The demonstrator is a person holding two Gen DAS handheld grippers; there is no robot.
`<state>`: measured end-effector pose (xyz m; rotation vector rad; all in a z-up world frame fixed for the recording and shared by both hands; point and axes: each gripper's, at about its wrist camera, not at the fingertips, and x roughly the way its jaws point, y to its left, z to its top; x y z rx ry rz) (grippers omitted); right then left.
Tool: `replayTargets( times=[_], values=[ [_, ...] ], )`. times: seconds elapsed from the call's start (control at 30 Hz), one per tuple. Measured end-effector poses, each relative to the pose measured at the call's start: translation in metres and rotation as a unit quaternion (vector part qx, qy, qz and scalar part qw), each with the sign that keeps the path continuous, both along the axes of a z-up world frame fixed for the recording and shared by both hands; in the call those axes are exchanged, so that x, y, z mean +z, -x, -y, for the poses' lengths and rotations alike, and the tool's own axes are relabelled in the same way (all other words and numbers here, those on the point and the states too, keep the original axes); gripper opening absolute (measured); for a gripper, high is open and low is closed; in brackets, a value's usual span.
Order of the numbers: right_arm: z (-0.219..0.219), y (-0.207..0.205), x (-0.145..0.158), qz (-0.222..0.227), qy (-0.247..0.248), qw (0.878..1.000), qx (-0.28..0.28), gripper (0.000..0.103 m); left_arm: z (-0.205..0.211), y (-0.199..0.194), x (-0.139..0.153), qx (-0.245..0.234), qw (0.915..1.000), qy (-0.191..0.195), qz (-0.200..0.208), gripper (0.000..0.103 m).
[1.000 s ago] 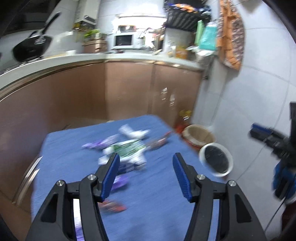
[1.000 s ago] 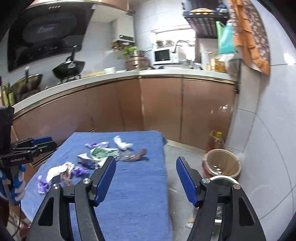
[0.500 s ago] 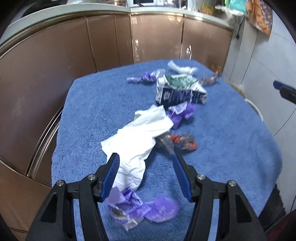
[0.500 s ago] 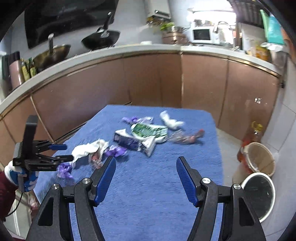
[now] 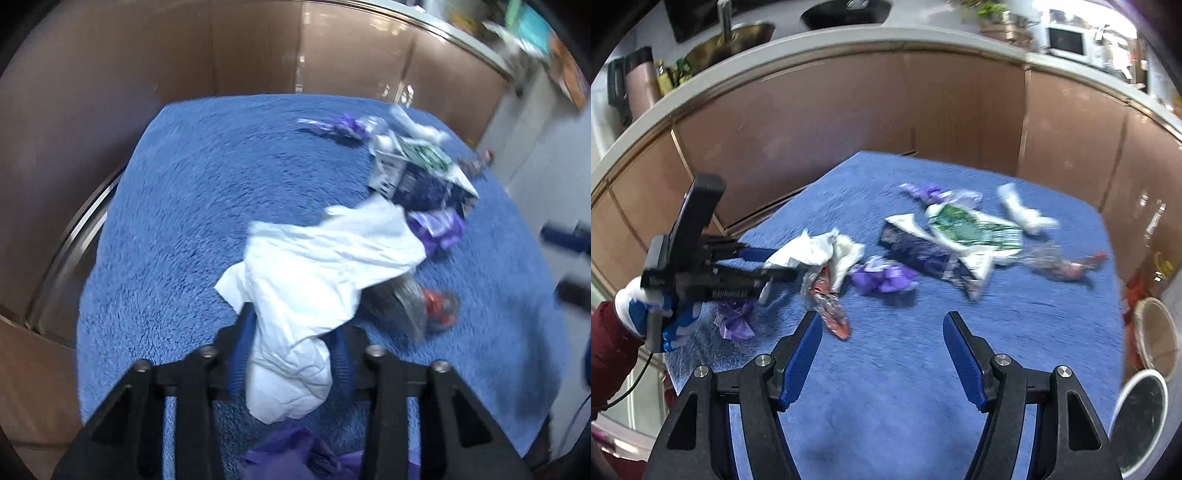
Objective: Collect trash
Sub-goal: 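Grasp the white tissue with the left tool while the right tool grasps the plastic bag, then carry tissue and plastic bag over the black bin and open both tools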
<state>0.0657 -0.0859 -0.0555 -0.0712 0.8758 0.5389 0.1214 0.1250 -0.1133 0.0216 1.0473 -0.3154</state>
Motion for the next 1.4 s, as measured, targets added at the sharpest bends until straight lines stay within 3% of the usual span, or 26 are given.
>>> replayTargets(
  times=[0.1,0.3,0.5,0.6,0.67,0.87,1.07,1.4],
  values=[
    [-0.022,-0.014,-0.012,-0.019,-0.005,0.999,0.032,0.065,-0.017,-0.003,0.001,0.023,0.9989,0.039,-0.008,0.02],
    [-0.058,-0.031,-0.035,-0.052,0.002,0.996,0.078,0.065,-0.041,-0.002,0.006,0.05,0.9943,0.094,-0.002,0.015],
    [-0.077,-0.04,-0.056,-0.075,0.021,0.993,0.093,0.051,-0.056,0.003,0.017,0.062,0.9913,0.116,0.012,0.014],
    [-0.081,-0.04,-0.062,-0.082,0.027,0.992,0.095,0.038,-0.062,0.006,0.022,0.068,0.99,0.122,0.016,0.014],
    [-0.082,-0.036,-0.063,-0.085,0.025,0.991,0.1,0.023,-0.062,0.008,0.026,0.073,0.9895,0.123,0.021,0.014],
    [-0.077,-0.008,-0.042,-0.07,0.003,0.99,0.121,0.019,-0.067,0.024,0.042,0.081,0.9886,0.12,0.041,0.014],
    [-0.055,0.018,-0.008,-0.045,-0.036,0.992,0.114,0.019,-0.057,0.038,0.065,0.074,0.9881,0.118,0.066,0.014],
    [0.06,0.054,0.031,0.005,-0.083,0.996,0.006,0.019,0.009,0.048,0.099,0.021,0.9893,0.113,0.091,0.014]
  ],
)
